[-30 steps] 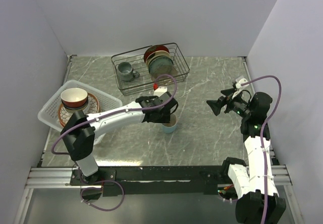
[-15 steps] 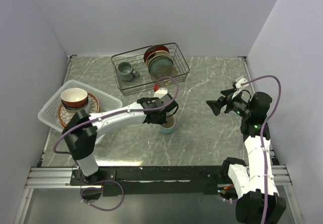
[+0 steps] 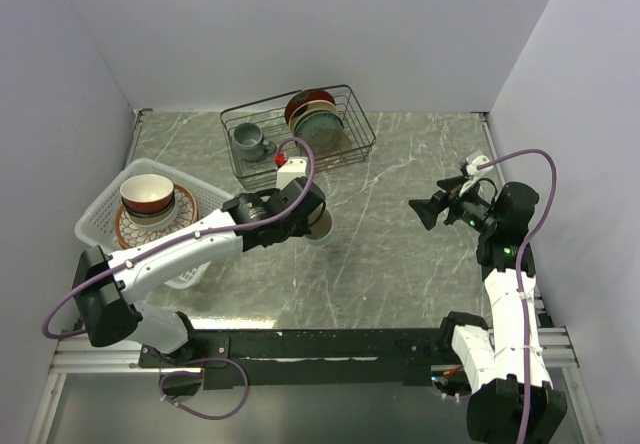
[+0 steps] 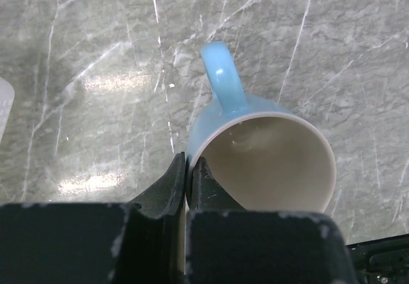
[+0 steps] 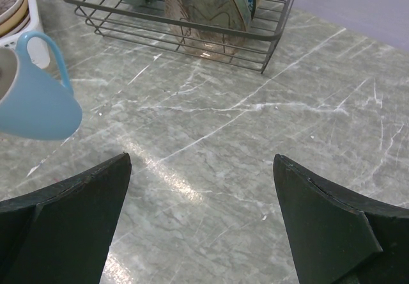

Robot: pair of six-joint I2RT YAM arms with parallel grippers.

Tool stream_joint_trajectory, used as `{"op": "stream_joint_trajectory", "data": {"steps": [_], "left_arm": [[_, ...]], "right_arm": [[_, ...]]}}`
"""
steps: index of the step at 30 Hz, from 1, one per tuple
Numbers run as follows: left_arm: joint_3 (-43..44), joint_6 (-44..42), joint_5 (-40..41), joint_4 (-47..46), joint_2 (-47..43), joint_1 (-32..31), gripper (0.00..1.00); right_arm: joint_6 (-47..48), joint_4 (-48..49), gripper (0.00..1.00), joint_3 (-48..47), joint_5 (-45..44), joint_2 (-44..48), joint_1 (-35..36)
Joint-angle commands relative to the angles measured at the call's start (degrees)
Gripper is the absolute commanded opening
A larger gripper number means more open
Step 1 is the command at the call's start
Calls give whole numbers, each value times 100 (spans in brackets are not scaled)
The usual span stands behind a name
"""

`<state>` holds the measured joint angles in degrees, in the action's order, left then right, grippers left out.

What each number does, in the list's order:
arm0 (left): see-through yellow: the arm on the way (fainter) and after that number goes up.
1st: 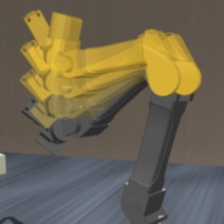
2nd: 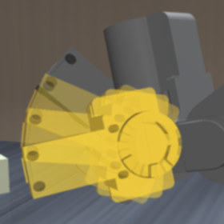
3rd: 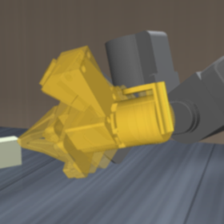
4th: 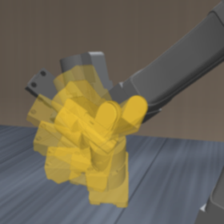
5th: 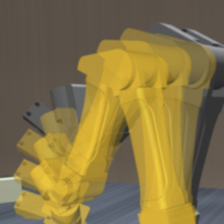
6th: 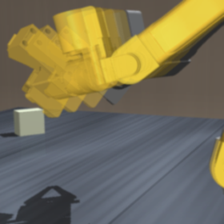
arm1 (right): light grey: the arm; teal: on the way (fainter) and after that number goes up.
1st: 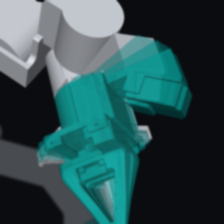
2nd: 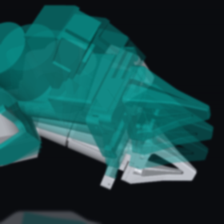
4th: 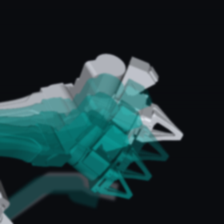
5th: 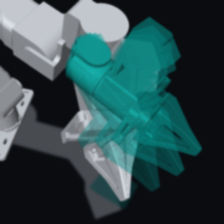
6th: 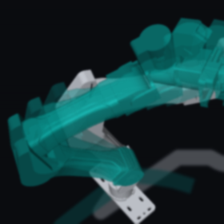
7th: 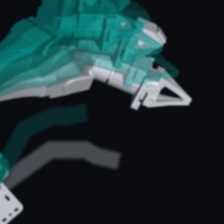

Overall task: Place the mixed dishes into the plastic bin
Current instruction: Pick up the cup at the center of the board.

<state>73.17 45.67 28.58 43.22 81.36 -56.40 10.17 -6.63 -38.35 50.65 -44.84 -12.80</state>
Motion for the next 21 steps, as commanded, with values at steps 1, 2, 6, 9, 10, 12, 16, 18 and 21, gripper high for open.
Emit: {"op": "stream_joint_trajectory", "data": {"steps": [1,2,6,9,10,12,16,18,21], "left_arm": [[207,-111,262,-192,-314,85,1],[224,-111,288,-183,-349,103,1],[189,-146,289,-147,-594,261,1],[102,-190,289,-147,-805,419,1],[40,-207,289,-147,-858,472,1],[-30,-225,280,-165,-1042,655,1],[-214,-243,393,-165,-1403,964,1],[-294,-269,464,-200,-1657,1156,1],[-382,-418,281,-226,-1922,1560,1]], "right_arm": [[72,74,100,-270,24,-25,-47],[64,74,100,-270,24,-34,-47],[64,74,100,-278,41,-51,-47],[55,74,100,-278,76,-69,-56],[55,74,100,-278,76,-86,-48],[72,57,100,-278,50,-104,-47],[99,39,100,-287,15,-122,-56],[99,39,100,-287,6,-122,-47],[107,31,100,-278,-20,-130,-47]]}}
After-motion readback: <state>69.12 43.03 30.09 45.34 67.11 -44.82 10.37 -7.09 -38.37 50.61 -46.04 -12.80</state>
